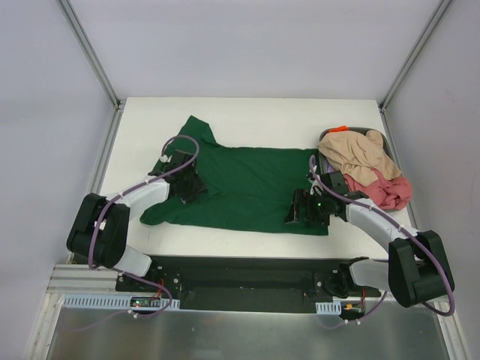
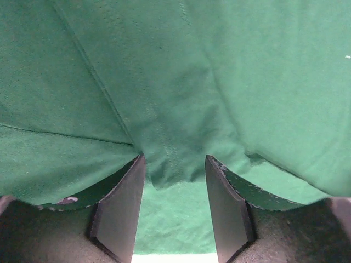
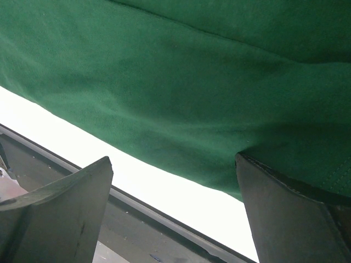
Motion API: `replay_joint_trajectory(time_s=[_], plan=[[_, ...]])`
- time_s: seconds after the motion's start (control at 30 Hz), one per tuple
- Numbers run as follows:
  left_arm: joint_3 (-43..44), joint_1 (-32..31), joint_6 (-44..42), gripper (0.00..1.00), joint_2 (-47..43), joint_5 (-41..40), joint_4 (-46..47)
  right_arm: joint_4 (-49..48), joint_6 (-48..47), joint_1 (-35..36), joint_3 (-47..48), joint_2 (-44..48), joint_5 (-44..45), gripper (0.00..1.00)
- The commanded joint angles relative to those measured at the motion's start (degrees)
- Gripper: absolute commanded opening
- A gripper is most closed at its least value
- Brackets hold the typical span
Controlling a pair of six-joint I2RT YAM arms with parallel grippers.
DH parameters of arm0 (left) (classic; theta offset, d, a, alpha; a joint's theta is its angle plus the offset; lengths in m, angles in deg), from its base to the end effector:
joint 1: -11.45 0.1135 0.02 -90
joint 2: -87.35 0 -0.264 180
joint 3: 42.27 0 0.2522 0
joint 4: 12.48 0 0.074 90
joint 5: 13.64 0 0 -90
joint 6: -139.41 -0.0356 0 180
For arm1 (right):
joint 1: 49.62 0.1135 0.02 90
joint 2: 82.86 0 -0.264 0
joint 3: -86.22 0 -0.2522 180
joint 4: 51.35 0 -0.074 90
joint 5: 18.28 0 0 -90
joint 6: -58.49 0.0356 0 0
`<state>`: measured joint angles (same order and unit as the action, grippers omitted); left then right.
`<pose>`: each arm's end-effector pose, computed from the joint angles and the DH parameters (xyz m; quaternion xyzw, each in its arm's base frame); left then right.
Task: Fold and stack the t-shirts
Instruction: Fold the flattened tshirt in 1/3 of the way
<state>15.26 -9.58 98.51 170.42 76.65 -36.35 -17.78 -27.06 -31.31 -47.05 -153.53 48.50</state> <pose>0.2678 -0.1032 0.1836 -0.2266 0.9101 -0.2012 0.2825 0.2049 0.0826 0.1703 -0.1694 0.9268 0.2435 0.2305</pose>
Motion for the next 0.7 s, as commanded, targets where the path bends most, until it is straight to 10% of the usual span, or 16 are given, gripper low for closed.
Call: replay_joint_trajectory(time_s=[0.0, 0.27, 0.67], plan=[[2.11, -0.41, 1.88, 0.45, 3.06, -3.54, -2.55, 0.23, -0.05, 0.24, 0.87, -0.69, 0.28, 0.96], [3.87, -0.41, 2.67, 0.39, 6.58, -5.74, -4.13, 0.23, -0.05, 0.33, 1.04, -0.87, 0.46, 0.96], [8.96, -0.50, 1.88, 0.00, 8.25, -4.87, -4.66, 0.58, -0.14, 0.33, 1.22, -1.40, 0.81, 0.96]])
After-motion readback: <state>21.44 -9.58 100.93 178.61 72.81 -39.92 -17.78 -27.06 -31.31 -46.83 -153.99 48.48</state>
